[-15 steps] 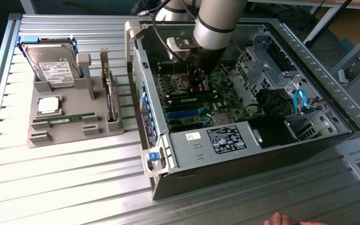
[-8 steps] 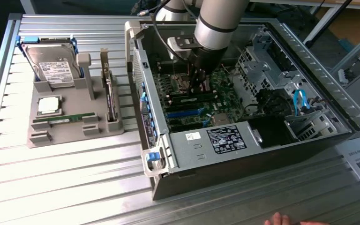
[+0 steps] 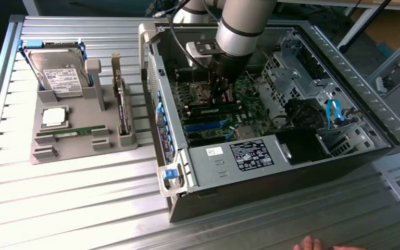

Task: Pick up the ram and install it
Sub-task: 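Press down the ram until it locks into place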

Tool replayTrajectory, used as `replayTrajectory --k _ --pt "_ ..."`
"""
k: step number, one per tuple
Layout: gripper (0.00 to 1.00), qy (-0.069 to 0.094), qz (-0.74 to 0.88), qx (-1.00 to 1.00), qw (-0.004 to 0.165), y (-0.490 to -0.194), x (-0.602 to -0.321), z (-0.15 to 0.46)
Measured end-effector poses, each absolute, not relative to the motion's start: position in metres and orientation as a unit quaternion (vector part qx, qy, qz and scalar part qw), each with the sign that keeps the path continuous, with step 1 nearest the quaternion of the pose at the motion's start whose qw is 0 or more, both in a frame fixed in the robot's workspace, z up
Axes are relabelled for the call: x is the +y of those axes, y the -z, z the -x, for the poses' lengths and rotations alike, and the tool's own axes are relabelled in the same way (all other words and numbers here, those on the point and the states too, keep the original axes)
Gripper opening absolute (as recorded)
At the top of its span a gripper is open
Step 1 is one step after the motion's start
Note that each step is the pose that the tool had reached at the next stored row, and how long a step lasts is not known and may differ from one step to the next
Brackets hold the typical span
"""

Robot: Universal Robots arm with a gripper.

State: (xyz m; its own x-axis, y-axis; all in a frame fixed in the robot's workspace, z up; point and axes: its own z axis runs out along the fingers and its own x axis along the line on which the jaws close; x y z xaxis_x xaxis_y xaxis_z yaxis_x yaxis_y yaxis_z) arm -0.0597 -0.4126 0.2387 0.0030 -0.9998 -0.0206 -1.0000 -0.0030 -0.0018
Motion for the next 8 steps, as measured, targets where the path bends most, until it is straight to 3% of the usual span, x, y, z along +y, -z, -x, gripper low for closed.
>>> replayTrajectory --k 8 --pt "0.10 -0.007 0.708 0.706 0.008 -0.2374 -0.4126 0.0597"
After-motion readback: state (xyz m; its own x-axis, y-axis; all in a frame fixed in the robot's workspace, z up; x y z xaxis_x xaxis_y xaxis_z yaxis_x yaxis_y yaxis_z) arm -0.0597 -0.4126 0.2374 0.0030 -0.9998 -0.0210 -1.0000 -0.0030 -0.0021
